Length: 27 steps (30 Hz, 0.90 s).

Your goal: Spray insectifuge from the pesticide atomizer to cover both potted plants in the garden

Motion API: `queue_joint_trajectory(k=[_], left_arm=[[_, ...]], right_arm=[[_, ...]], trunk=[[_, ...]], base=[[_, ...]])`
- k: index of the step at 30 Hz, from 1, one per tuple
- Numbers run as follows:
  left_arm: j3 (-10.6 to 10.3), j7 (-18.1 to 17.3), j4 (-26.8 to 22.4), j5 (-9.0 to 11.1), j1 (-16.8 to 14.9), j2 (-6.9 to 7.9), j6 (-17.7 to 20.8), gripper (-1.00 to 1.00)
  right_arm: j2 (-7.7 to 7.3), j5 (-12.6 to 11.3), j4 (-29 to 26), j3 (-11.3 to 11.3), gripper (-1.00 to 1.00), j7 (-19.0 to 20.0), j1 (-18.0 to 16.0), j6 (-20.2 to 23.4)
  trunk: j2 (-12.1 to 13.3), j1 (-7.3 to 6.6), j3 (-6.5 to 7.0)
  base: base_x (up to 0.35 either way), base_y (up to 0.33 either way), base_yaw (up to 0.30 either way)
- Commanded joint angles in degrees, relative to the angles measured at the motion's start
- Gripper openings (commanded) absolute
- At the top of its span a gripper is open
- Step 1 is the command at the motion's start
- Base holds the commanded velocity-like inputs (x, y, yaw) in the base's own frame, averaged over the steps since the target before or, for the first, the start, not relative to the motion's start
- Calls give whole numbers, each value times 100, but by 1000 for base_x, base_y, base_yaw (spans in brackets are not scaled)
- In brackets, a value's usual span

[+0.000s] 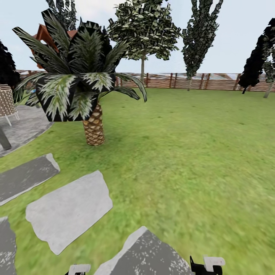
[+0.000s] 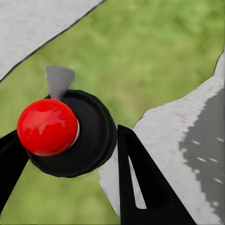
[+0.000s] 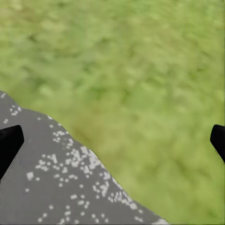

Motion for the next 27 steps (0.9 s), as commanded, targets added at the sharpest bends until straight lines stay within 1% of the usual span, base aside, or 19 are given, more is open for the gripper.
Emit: queue_joint_trajectory(k=[1,8,15,20,23,27], left_arm=[[-50,20,3,39,-3,2,-17,-100],[-50,20,4,31,-3,2,-17,-100],[-50,20,4,32,-3,5,-17,-100],[-50,20,4,31,-3,5,-17,-100],[-50,20,4,31,-3,5,-17,-100],[-50,20,4,31,-3,6,-17,-100]], right_arm=[[-10,-37,1,49,100,-19,-2,-5],[-27,-46,1,45,100,-22,-2,1],[-8,-35,10,50,100,-17,-2,1],[5,-33,10,54,100,-16,-2,1],[6,-33,10,54,100,-17,-2,1],[6,-30,10,54,100,-19,-2,1]], trunk=[[-2,2,-5],[-2,2,-5],[-2,2,-5],[-2,2,-5],[-2,2,-5],[-2,2,-5]], base=[[339,-1,0],[339,0,0],[339,-5,0],[338,-116,-10],[335,-149,-187],[334,-153,-285]])
